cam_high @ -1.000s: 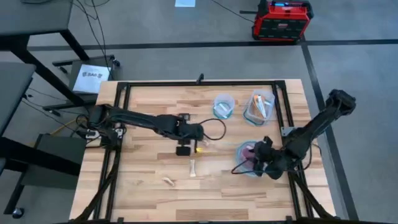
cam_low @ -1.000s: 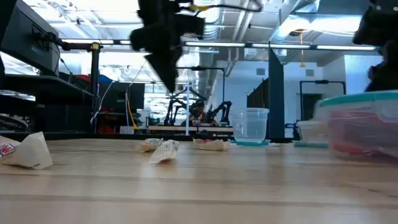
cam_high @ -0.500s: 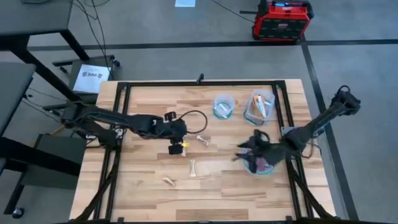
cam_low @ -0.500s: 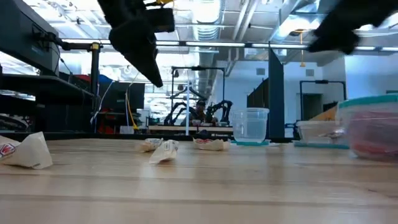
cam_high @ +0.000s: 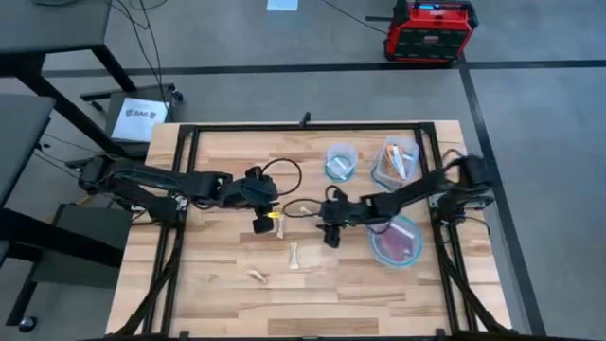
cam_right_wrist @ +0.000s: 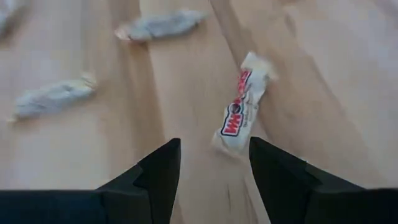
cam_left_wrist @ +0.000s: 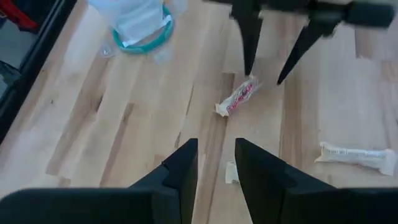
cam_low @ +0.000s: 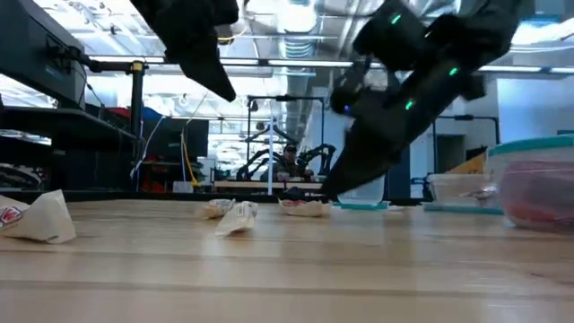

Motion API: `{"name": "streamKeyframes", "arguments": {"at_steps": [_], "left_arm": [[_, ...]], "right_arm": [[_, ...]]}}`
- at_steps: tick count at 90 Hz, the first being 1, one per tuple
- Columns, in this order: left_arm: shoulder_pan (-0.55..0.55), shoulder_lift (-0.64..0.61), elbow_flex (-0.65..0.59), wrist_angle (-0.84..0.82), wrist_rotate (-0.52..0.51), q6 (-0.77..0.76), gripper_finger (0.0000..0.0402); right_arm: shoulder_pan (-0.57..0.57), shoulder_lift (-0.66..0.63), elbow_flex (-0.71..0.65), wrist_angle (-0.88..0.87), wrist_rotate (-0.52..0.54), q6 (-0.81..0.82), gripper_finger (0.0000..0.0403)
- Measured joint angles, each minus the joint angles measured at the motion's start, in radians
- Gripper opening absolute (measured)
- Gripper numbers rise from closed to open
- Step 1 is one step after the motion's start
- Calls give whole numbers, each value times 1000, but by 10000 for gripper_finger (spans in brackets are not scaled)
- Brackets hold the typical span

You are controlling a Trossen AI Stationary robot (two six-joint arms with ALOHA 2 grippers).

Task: Sort candy
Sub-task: Put the white candy into the small round transparent bin

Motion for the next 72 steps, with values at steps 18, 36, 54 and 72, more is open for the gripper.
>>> {"name": "streamKeyframes", "arguments": {"at_steps": [18,36,54,72], "left_arm": [[0,2,0,-17,-1,-10,93],[0,2,0,-32,-1,-24,93],[0,2,0,-44,-1,-22,93],[0,2,0,-63,-1,-24,93]], "right_arm": [[-14,92,91,-39,0,-49,133],[-28,73,99,-66,2,-70,13],[-26,11,98,-148,3,-119,1],[-25,-140,98,-289,1,-129,0]]}}
